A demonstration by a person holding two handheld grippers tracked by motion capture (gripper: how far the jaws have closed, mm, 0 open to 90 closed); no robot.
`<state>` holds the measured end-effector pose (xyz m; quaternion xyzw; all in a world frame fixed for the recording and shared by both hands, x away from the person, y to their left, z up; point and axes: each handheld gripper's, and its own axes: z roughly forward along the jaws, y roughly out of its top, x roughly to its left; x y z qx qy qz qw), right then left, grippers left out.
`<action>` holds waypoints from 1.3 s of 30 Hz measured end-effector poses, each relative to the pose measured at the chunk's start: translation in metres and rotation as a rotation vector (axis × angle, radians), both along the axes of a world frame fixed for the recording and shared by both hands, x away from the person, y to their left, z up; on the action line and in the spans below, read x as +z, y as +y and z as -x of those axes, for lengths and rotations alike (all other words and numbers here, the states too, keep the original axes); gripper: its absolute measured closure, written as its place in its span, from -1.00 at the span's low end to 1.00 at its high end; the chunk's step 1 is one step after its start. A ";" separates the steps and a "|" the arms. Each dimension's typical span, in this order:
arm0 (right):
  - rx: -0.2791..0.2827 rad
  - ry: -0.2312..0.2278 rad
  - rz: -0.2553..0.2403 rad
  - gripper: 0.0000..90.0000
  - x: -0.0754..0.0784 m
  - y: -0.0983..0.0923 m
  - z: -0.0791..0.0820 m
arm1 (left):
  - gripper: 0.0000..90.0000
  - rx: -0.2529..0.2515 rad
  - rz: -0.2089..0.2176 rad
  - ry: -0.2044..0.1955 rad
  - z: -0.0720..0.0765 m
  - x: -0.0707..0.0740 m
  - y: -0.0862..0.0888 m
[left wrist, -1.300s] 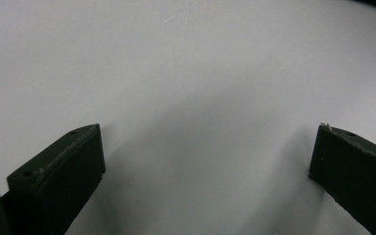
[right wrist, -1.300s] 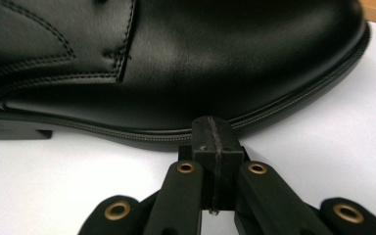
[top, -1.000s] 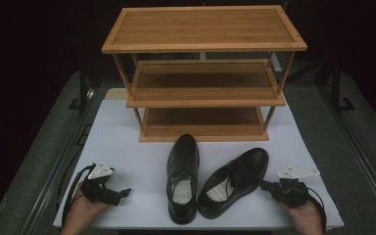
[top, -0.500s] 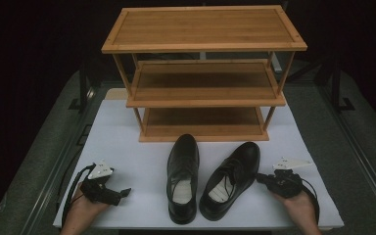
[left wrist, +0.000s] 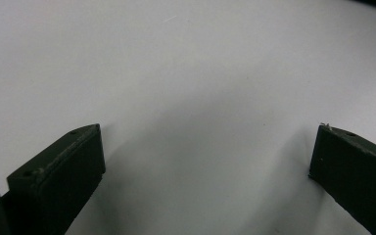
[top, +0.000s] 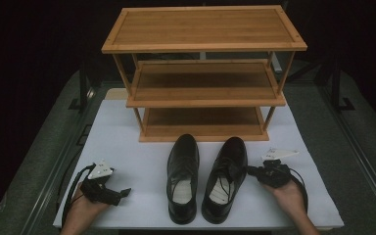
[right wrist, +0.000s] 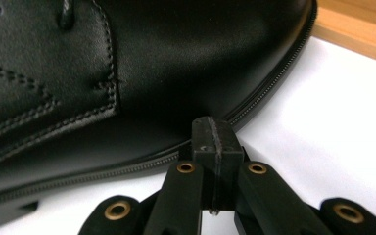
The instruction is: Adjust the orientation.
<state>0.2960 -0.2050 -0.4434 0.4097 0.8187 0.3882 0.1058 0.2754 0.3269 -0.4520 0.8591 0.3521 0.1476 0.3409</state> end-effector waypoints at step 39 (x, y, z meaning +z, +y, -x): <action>0.122 0.006 -0.004 1.00 0.000 0.035 0.042 | -1.00 0.001 0.000 -0.002 0.000 0.000 0.000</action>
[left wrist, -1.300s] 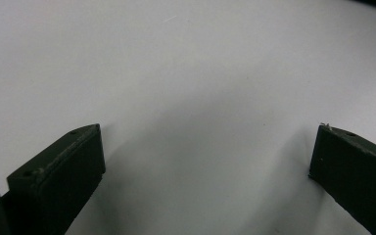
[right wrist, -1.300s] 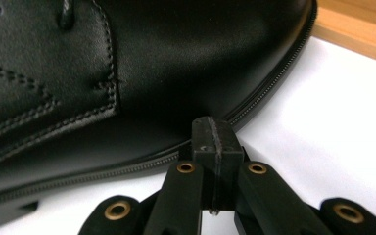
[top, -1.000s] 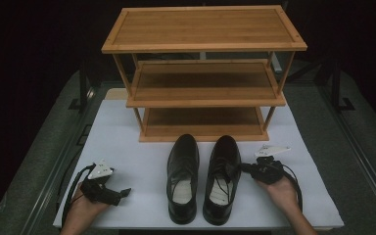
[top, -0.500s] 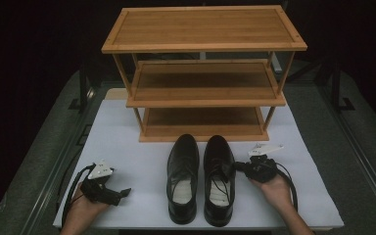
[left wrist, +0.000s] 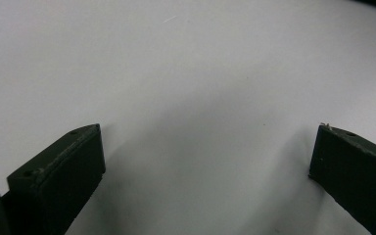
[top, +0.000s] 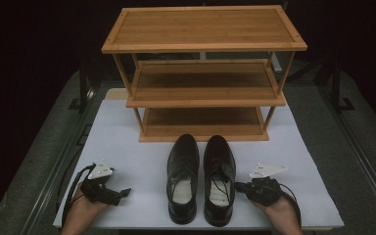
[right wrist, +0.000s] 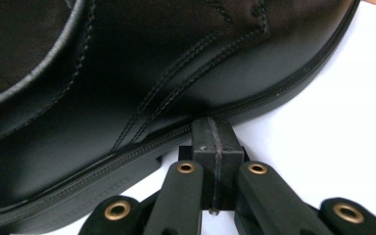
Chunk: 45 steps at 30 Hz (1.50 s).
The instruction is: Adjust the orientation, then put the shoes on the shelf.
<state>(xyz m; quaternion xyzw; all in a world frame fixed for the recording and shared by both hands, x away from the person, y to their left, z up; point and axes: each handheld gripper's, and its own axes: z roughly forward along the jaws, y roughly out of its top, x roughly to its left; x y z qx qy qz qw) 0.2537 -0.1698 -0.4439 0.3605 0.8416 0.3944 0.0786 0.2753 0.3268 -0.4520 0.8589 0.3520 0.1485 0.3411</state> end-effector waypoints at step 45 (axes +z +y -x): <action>-0.065 -0.041 -0.048 0.08 0.027 -0.015 -0.016 | -0.87 -0.008 0.060 0.005 0.005 0.030 -0.024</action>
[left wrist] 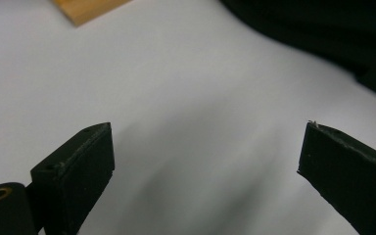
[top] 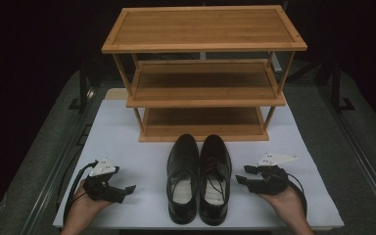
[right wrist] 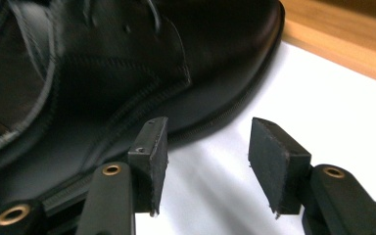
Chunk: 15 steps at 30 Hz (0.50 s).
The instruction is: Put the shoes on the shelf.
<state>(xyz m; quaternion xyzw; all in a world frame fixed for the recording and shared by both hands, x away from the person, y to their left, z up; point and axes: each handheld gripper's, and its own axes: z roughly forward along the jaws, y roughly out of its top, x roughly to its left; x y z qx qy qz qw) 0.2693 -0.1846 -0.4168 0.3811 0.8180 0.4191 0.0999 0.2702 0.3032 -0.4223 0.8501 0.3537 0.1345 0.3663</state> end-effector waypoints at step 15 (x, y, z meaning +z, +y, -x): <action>0.051 -0.019 -0.056 0.05 0.027 0.014 -0.005 | -0.26 -0.121 0.138 -0.036 -0.002 0.052 -0.052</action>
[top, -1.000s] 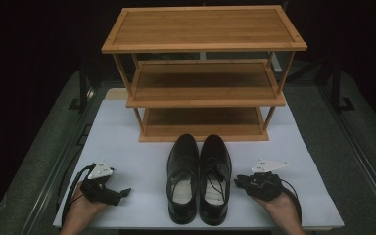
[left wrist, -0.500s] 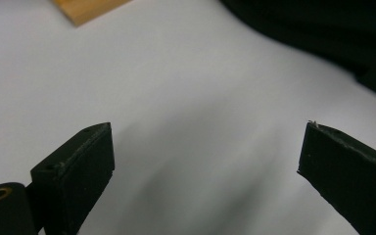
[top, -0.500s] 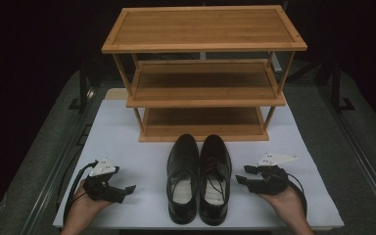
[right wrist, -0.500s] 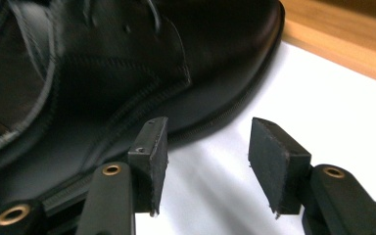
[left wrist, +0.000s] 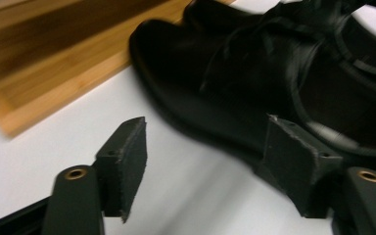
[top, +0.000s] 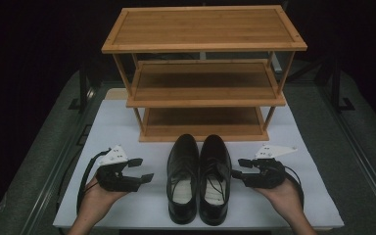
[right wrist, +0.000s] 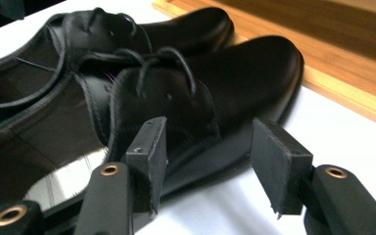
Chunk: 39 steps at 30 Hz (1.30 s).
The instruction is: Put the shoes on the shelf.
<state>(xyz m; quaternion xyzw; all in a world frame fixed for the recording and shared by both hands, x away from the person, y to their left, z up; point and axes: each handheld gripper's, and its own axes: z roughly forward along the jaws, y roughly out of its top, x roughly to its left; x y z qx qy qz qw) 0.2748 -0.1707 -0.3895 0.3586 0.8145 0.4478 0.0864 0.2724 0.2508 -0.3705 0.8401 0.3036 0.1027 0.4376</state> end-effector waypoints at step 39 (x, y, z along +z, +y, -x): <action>0.090 0.009 -0.005 0.09 -0.005 0.038 -0.004 | -0.08 -0.144 -0.009 0.032 -0.022 -0.013 -0.072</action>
